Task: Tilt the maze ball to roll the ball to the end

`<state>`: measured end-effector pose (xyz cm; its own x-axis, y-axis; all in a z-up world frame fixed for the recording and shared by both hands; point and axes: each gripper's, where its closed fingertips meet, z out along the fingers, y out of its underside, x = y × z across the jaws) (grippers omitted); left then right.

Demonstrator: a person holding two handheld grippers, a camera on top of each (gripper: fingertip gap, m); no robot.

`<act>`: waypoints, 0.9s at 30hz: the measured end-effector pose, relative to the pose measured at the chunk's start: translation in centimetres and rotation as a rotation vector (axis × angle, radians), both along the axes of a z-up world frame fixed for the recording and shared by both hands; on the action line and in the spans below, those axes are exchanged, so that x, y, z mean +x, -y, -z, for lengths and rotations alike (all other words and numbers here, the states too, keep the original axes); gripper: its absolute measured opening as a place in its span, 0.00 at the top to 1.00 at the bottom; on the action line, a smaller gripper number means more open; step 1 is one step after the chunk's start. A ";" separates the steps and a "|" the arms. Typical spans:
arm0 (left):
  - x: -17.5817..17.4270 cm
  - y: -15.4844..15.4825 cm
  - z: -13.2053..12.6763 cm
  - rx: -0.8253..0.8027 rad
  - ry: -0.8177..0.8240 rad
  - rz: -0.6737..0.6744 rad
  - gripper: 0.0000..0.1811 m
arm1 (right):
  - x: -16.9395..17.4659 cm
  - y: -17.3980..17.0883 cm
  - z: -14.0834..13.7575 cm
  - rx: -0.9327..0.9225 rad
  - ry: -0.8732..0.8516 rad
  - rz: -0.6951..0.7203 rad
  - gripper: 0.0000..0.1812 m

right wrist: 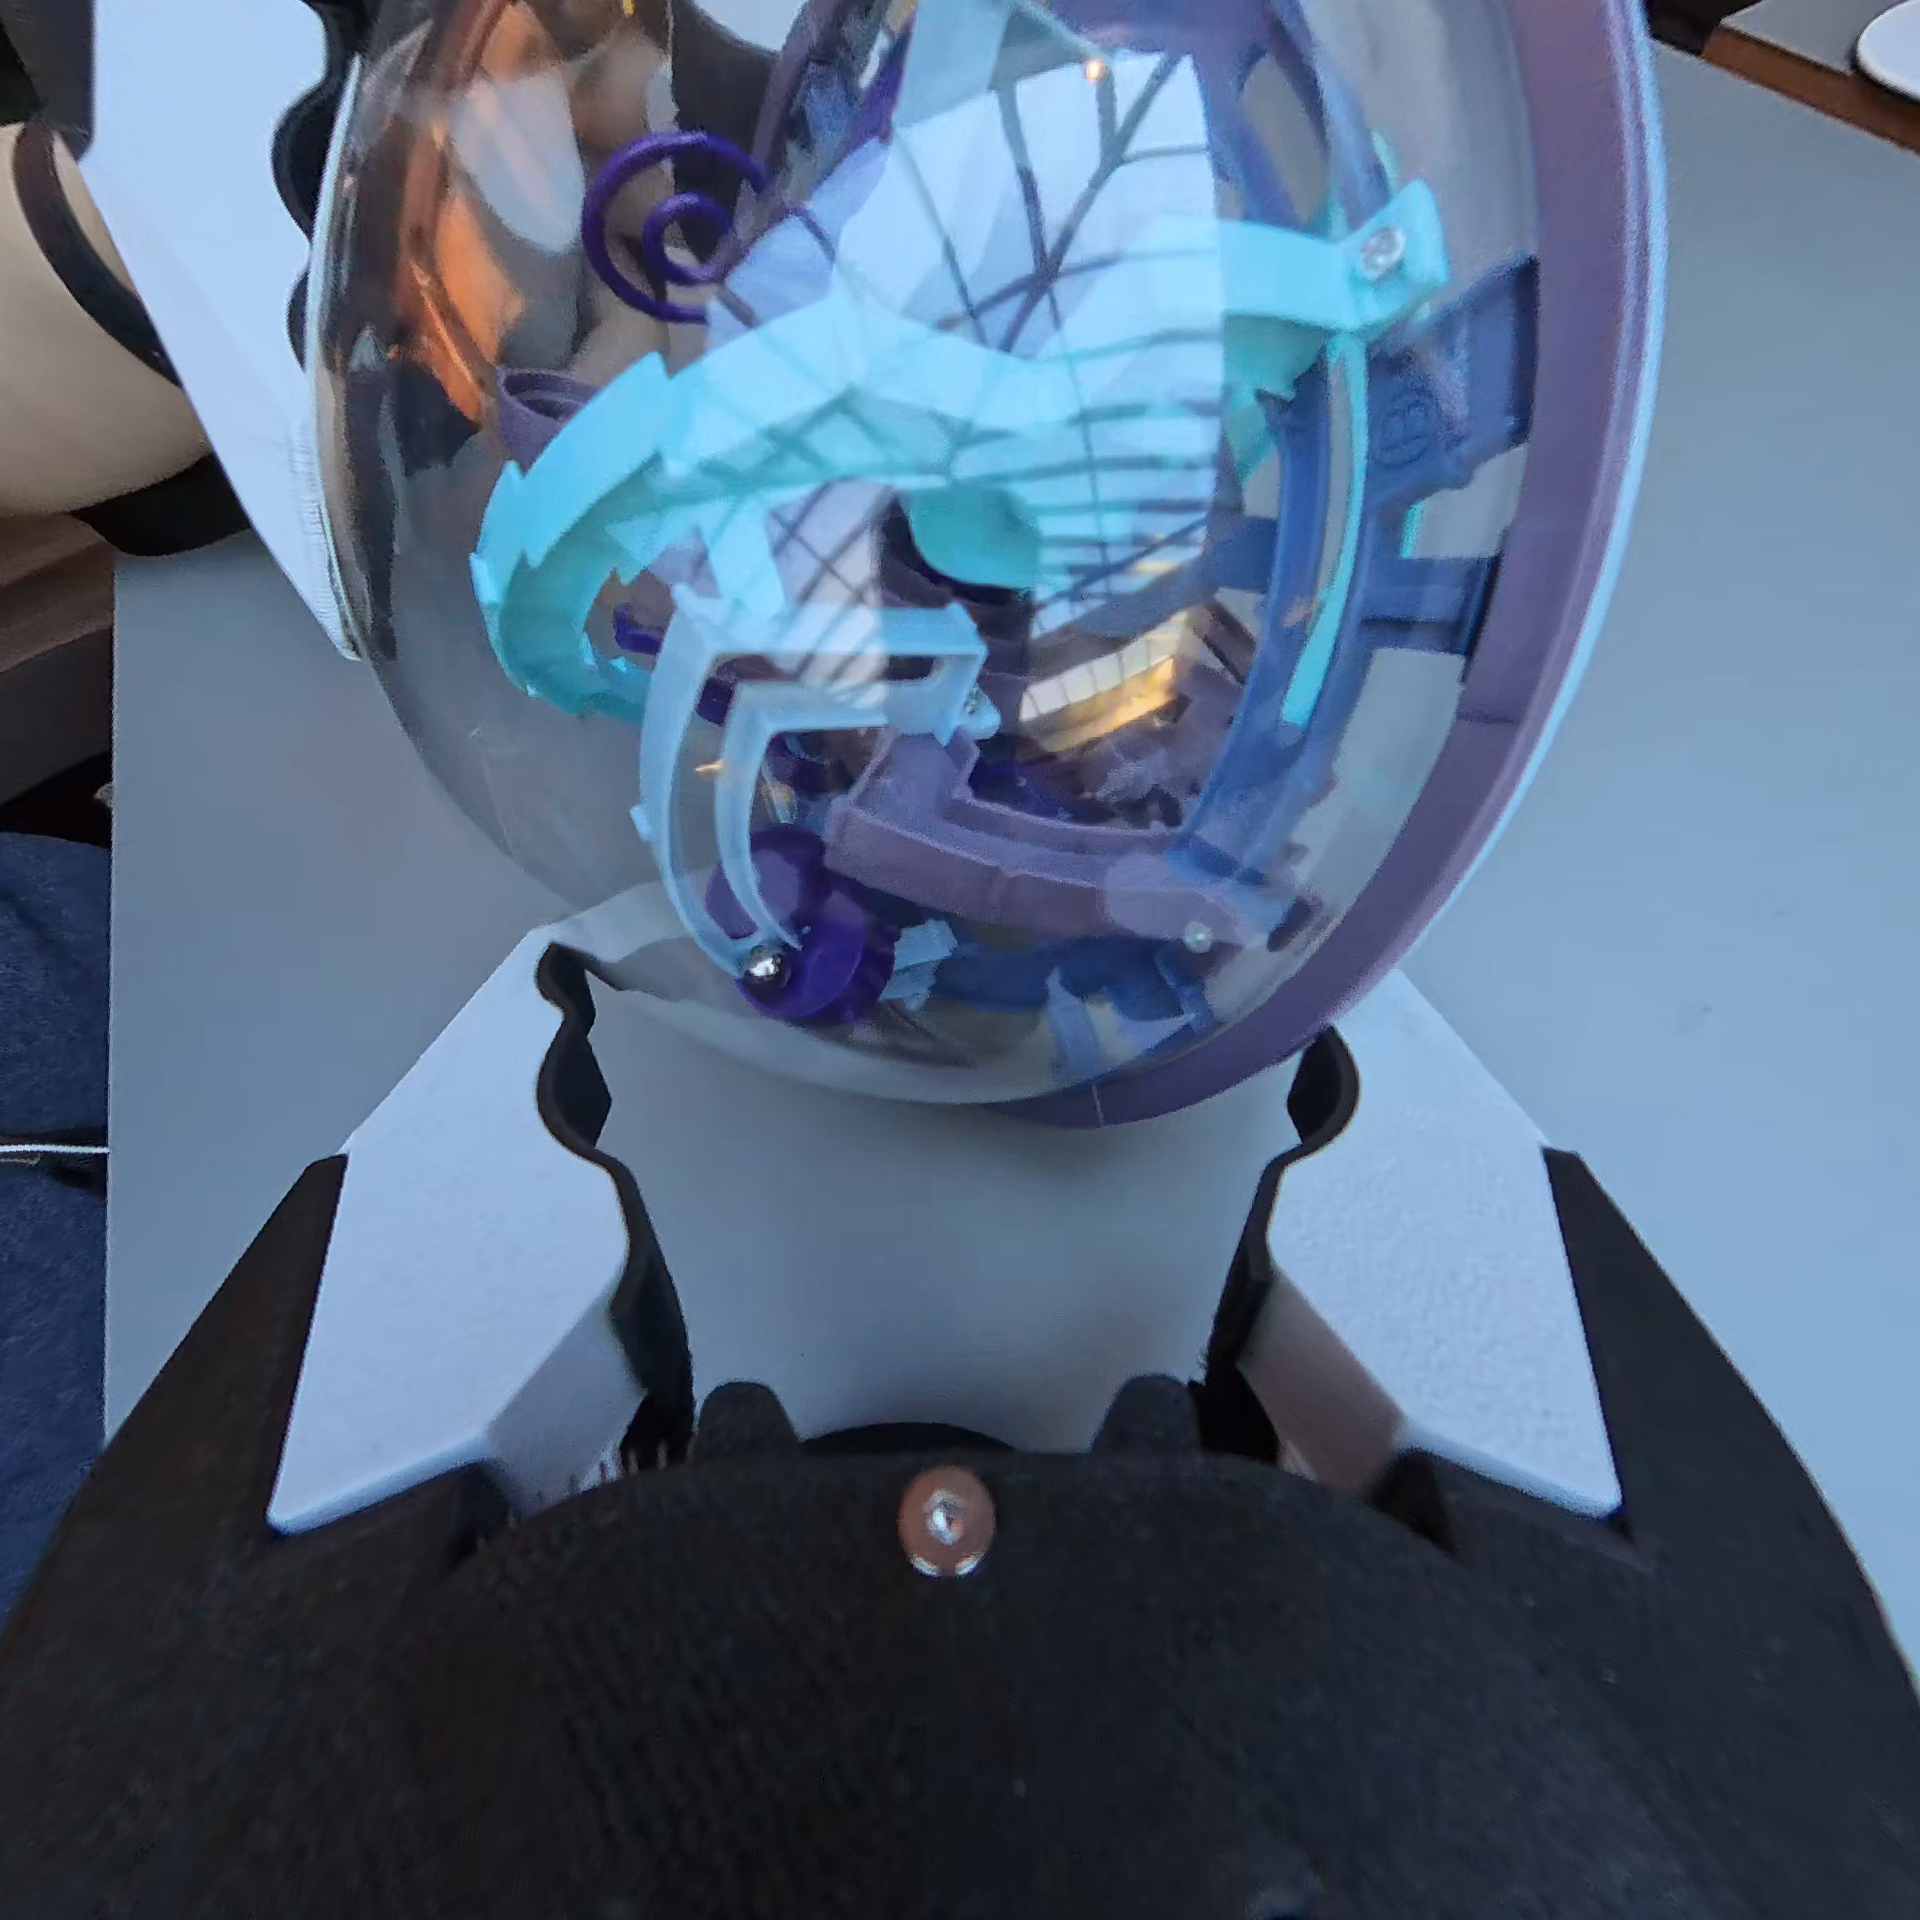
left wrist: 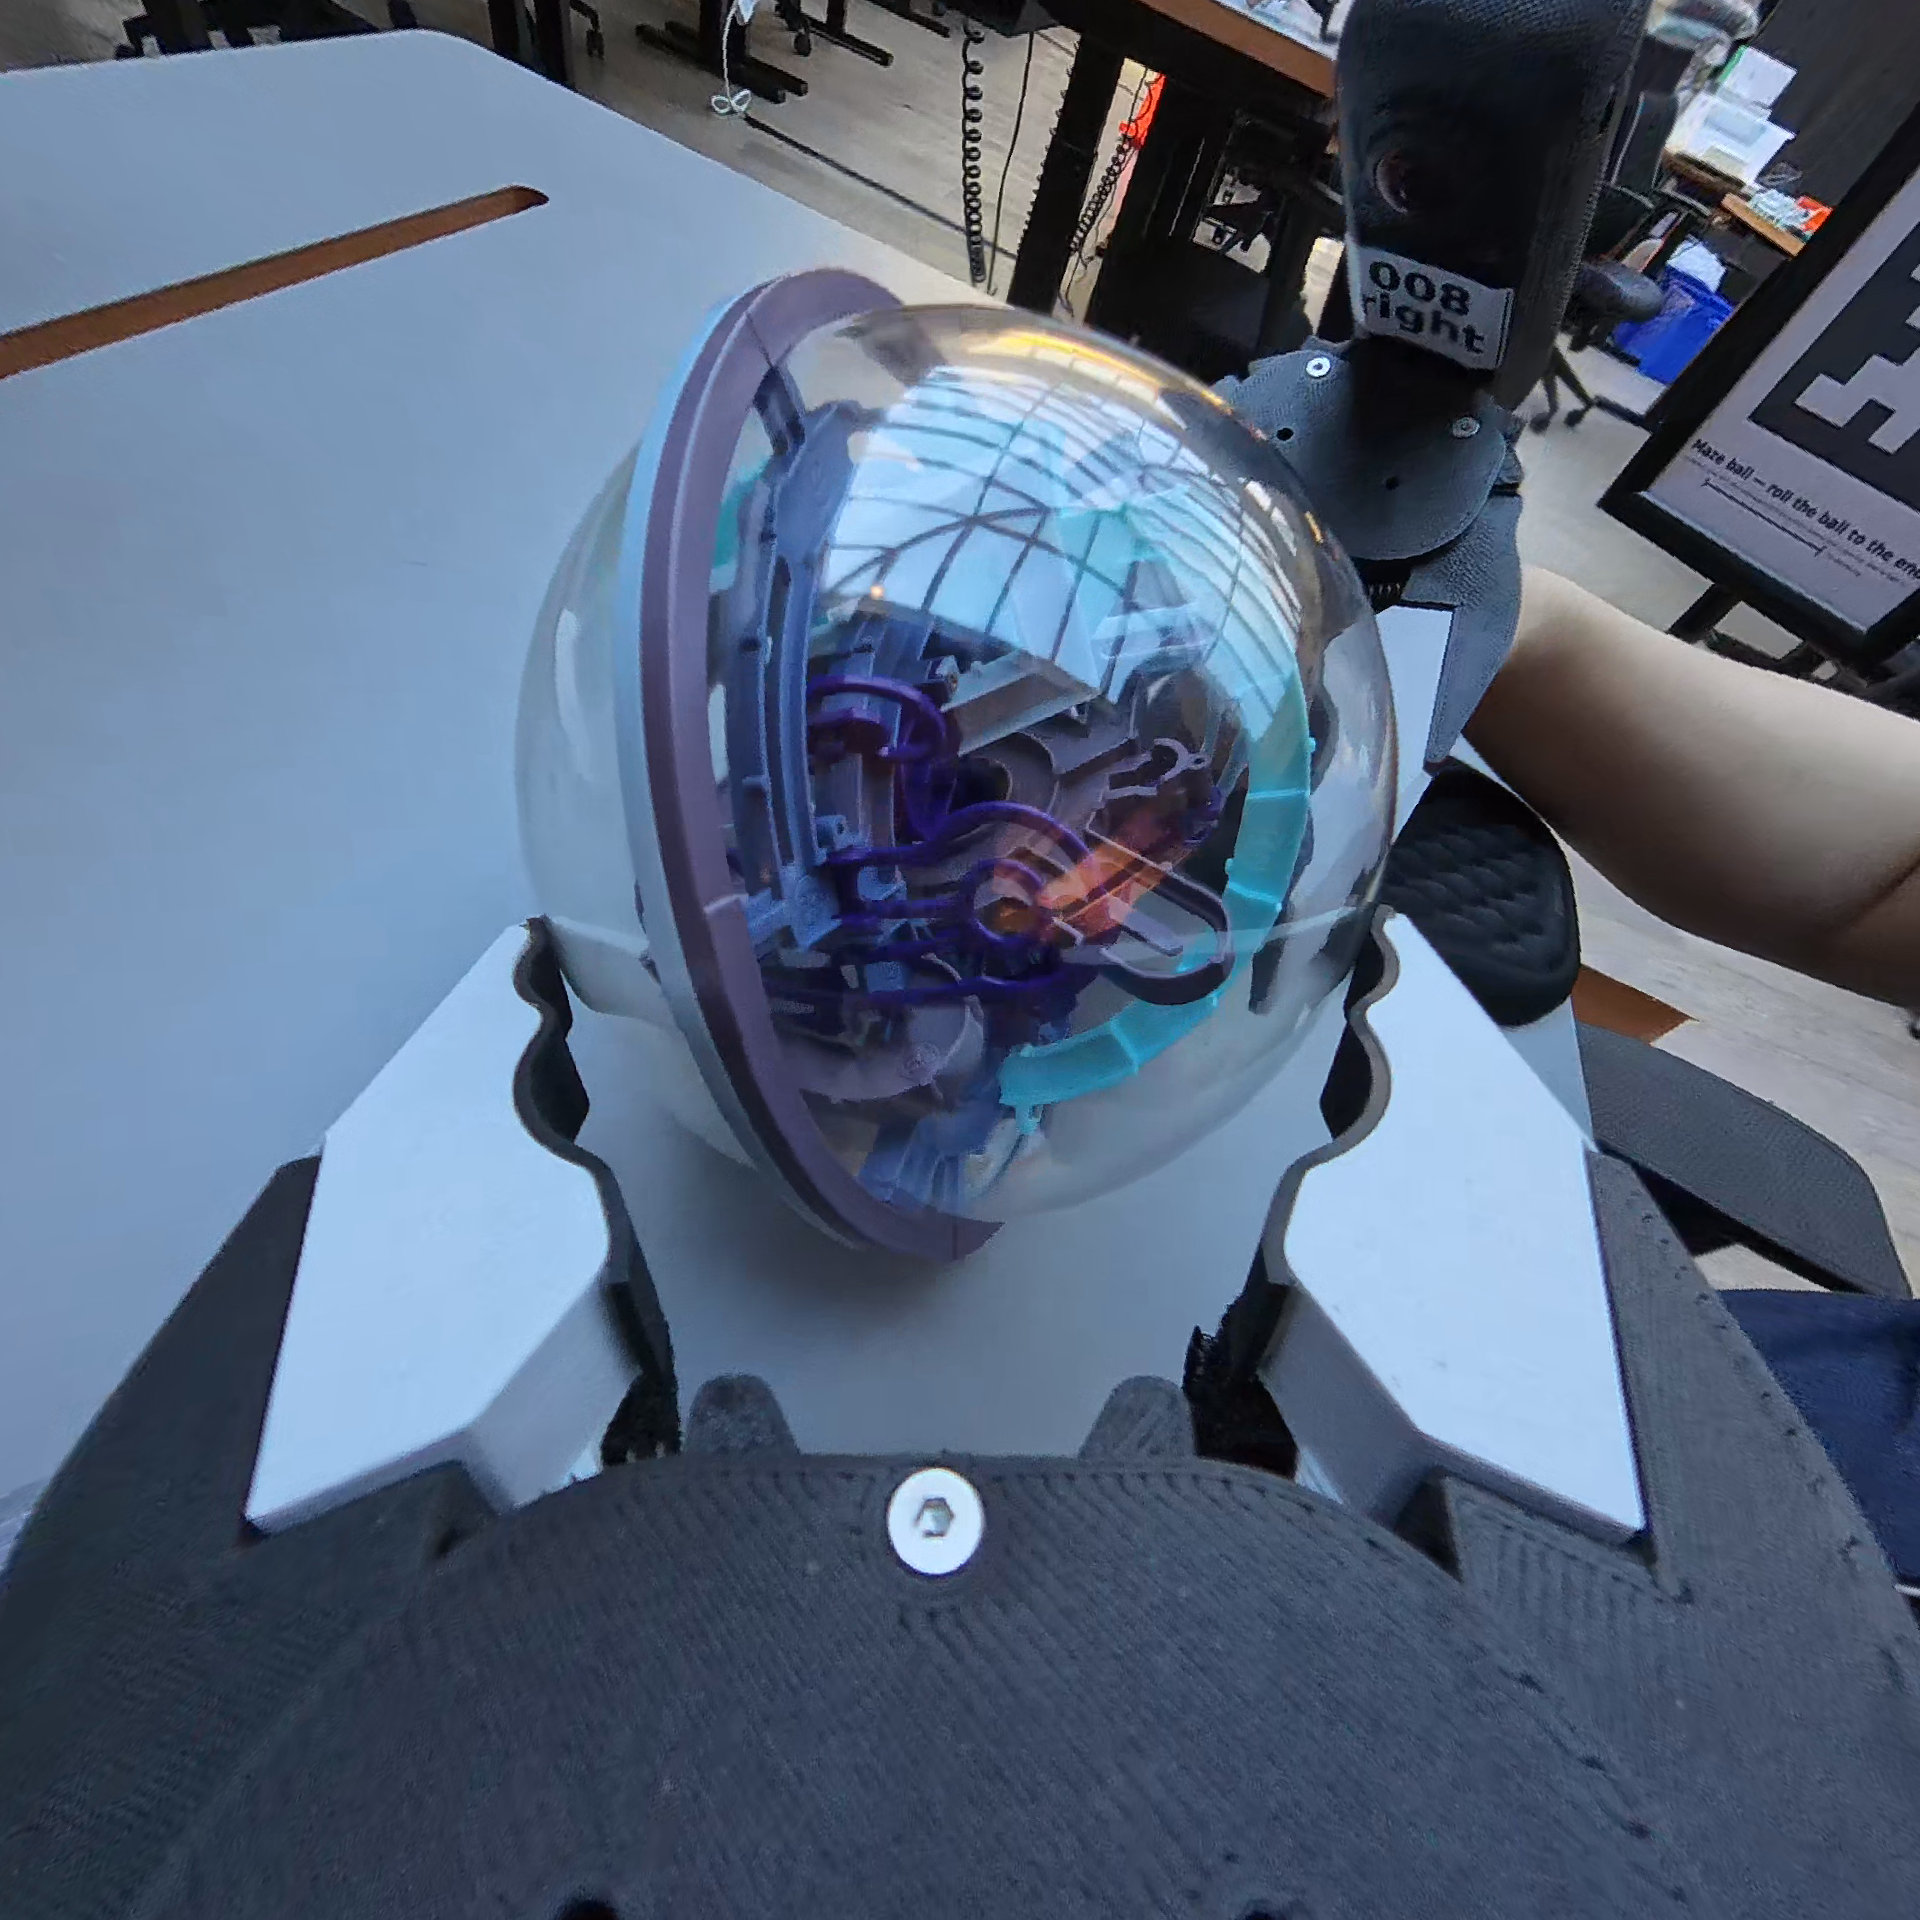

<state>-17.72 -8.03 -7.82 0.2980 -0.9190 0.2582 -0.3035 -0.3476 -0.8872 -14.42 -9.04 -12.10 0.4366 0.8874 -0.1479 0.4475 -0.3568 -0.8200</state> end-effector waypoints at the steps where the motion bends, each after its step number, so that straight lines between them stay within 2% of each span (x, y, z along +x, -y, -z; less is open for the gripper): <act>1: 0.0 0.0 -0.1 0.006 -0.007 -0.003 0.20 | -0.1 0.0 0.1 -0.015 0.003 -0.003 0.25; 11: 0.2 -0.6 -0.4 -0.049 -0.023 -0.018 0.20 | -0.2 0.0 0.3 -0.109 -0.033 -0.005 0.25; 20: -0.8 -0.7 0.2 -0.209 0.066 -0.008 0.20 | -0.5 -0.5 -1.1 -0.091 -0.063 0.010 0.26; 27: -1.0 -1.0 0.2 -0.290 0.095 -0.034 0.20 | -0.7 -0.9 -1.4 -0.146 -0.078 -0.002 0.26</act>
<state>-18.73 -7.00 -8.02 0.2891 -0.7929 0.5364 -0.2078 -0.5990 -0.7733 -15.09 -8.16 -10.67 0.4172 0.8548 -0.3085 0.3855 -0.4739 -0.7917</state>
